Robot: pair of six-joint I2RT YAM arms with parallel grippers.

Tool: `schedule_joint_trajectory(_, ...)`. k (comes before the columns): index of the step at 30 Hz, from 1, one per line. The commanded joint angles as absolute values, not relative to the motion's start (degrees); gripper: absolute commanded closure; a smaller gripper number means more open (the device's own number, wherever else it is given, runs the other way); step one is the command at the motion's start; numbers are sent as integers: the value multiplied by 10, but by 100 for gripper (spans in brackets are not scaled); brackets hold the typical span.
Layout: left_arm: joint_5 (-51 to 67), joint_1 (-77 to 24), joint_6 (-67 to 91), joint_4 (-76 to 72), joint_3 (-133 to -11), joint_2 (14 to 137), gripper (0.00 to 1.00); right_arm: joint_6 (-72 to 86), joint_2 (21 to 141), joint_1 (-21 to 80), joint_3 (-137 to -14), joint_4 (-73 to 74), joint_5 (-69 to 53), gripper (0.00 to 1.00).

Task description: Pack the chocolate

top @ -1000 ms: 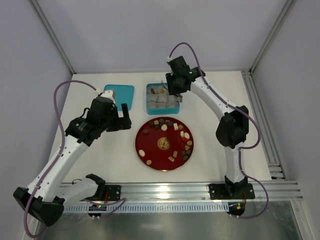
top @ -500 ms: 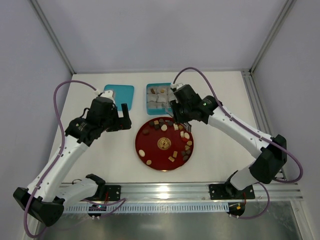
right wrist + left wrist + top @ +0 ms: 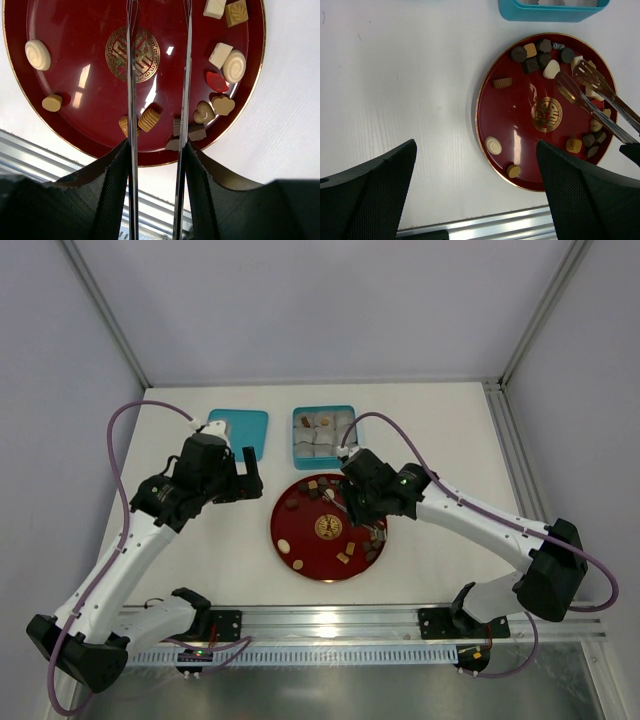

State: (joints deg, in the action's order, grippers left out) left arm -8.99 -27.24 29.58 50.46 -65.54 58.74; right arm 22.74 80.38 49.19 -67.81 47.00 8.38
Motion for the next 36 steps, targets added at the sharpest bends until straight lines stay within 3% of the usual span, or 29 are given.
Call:
schedule_joint_trajectory(1, -94, -270, 300, 499, -672, 580, 0, 242, 795, 497, -677, 443, 91, 52)
schedule_joint_trajectory(36, -100, -270, 296, 503, -669, 577, 0, 230, 884, 504, -704, 428, 100, 53)
